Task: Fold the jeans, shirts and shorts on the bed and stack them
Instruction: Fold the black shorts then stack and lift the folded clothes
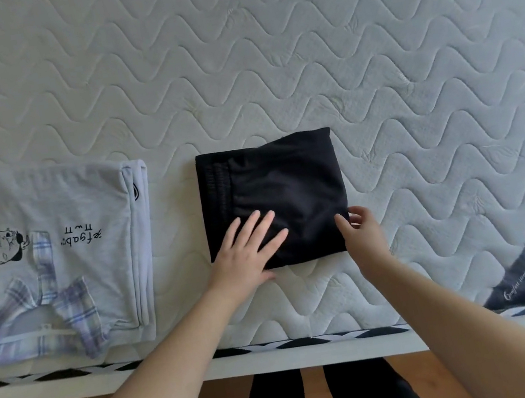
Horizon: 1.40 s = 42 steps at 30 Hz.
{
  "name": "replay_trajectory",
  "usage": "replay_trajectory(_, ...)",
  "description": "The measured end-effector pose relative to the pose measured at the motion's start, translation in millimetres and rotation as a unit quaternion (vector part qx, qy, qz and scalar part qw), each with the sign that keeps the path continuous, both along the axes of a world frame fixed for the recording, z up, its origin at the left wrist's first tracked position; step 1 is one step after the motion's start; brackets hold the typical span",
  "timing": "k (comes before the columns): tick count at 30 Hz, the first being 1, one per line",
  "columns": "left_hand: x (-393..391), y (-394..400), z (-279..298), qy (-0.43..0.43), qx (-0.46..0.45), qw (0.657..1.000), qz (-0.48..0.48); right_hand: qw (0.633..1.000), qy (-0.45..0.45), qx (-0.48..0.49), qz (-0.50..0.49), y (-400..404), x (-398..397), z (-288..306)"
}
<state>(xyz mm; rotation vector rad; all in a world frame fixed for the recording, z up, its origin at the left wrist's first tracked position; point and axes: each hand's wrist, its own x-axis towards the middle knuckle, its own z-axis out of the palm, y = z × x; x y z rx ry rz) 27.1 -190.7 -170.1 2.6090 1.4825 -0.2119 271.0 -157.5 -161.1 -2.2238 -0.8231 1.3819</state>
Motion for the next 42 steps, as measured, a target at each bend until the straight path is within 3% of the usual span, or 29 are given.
replay_trajectory(6, 0.1, 7.6, -12.5, -0.009, 0.108, 0.993, -0.045, 1.000, 0.019, 0.001, -0.002, 9.2, -2.4, 1.1)
replay_trajectory(13, -19.1, 15.3, -8.2, 0.043, 0.078, 0.995, -0.048, 1.000, 0.028, 0.005, 0.009, 10.8, -1.5, -1.2)
replay_trajectory(20, -25.0, 26.1, -3.4, -0.003, 0.138, 0.990, 0.006, 0.999, 0.026, 0.008, 0.032, 11.4, 1.9, -5.7)
replay_trajectory(27, -20.0, 13.7, -9.6, 0.042, 0.050, 0.997, 0.028, 0.998, 0.009, 0.000, 0.067, 13.7, 3.8, -9.7)
replay_trajectory(33, -7.4, 11.5, -12.6, 0.039, 0.061, 0.996, 0.055, 0.988, -0.038, 0.006, 0.148, 17.4, 3.2, -12.6)
replay_trajectory(37, -0.5, 9.7, -12.0, 0.040, 0.083, 0.993, 0.079, 0.991, -0.032, 0.000, 0.130, 24.1, 12.2, -18.9)
replay_trajectory(42, 11.6, 4.8, -9.1, 0.061, -0.055, 0.992, 0.092, 0.988, -0.067, -0.003, 0.137, 21.5, 20.7, -19.4)
